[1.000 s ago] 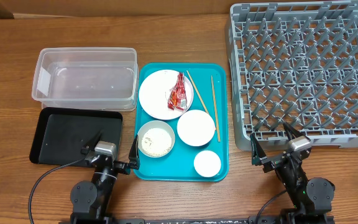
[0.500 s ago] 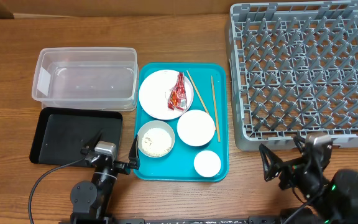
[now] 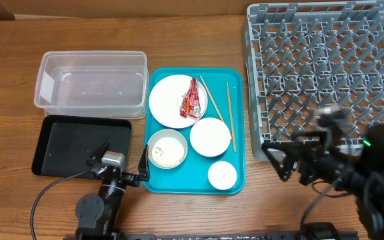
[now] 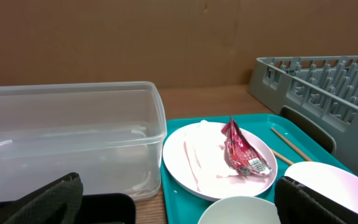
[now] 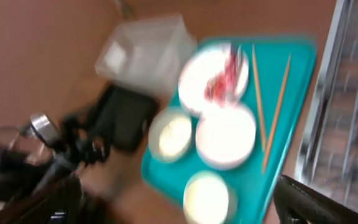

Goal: Sort waste into correct bins and load items into the dishwasher
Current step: 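Move the right gripper over the white cup on the teal tray, then move the left gripper toward the small bowl filled with rice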

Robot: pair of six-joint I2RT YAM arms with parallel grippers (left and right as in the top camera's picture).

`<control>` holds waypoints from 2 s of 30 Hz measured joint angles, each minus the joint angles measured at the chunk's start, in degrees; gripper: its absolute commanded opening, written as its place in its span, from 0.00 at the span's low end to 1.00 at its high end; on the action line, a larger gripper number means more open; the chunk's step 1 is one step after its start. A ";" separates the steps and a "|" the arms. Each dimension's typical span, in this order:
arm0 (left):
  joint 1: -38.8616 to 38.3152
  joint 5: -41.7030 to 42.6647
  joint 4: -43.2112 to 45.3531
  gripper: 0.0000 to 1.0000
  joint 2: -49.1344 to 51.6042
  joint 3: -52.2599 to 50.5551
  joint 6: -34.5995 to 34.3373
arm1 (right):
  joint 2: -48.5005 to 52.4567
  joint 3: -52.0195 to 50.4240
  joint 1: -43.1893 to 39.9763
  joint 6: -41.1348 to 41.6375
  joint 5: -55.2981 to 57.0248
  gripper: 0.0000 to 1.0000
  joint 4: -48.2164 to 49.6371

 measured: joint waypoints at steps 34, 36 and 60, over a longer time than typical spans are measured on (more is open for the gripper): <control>0.00 0.76 3.06 1.00 0.00 0.00 -0.33 | 25.16 -0.81 30.03 17.88 27.98 1.00 -1.40; 0.00 2.99 3.48 1.00 0.00 0.00 -1.70 | 25.16 -0.81 30.03 17.90 28.22 1.00 -0.20; 0.00 27.61 -19.82 1.00 20.26 28.39 -26.47 | 25.16 -0.81 29.49 21.97 29.97 1.00 6.40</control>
